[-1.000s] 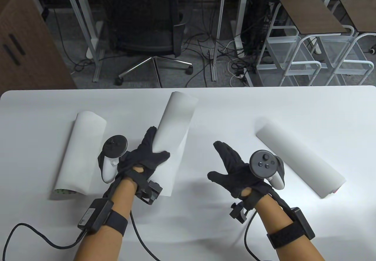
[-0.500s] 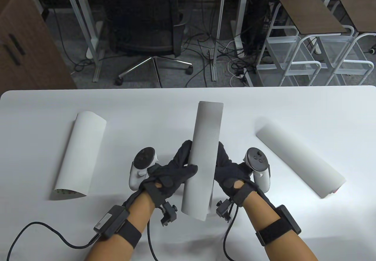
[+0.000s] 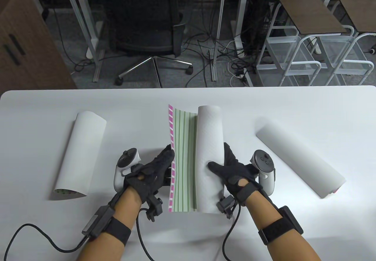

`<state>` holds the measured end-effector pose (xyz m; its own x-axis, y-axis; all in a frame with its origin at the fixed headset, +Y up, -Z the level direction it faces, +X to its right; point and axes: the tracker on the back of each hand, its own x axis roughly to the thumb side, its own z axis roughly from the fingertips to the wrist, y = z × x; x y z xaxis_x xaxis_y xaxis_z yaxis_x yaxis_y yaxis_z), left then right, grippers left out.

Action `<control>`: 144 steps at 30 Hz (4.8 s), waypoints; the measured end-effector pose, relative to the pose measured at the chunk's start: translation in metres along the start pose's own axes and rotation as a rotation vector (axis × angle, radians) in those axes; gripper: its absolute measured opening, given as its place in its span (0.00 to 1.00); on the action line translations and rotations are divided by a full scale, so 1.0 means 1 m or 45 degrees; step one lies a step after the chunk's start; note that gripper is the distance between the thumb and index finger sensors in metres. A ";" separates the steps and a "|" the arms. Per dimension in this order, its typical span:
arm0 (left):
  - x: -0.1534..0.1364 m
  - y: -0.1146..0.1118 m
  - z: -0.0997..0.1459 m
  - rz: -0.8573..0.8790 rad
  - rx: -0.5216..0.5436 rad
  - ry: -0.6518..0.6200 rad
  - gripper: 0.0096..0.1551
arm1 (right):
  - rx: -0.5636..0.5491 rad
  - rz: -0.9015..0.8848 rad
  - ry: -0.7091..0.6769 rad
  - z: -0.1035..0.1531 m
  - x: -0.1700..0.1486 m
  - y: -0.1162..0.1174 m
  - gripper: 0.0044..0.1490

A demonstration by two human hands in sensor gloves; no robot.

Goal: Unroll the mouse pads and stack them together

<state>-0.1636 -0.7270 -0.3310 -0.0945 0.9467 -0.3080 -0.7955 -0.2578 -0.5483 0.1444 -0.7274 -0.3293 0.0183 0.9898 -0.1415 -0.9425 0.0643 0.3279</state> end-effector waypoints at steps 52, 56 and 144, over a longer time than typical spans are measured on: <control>0.016 0.011 0.009 -0.182 0.168 0.000 0.34 | 0.121 -0.168 0.257 -0.003 -0.017 -0.028 0.72; 0.016 0.015 0.010 -0.152 0.176 -0.007 0.34 | 0.105 -0.185 0.240 -0.003 -0.016 -0.034 0.70; -0.015 0.083 0.011 -1.045 0.829 0.578 0.38 | -0.512 0.926 0.440 0.000 -0.028 -0.102 0.37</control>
<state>-0.2351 -0.7605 -0.3638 0.7170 0.5920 -0.3681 -0.6892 0.6811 -0.2470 0.2405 -0.7620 -0.3588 -0.6686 0.6707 -0.3211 -0.7288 -0.6769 0.1034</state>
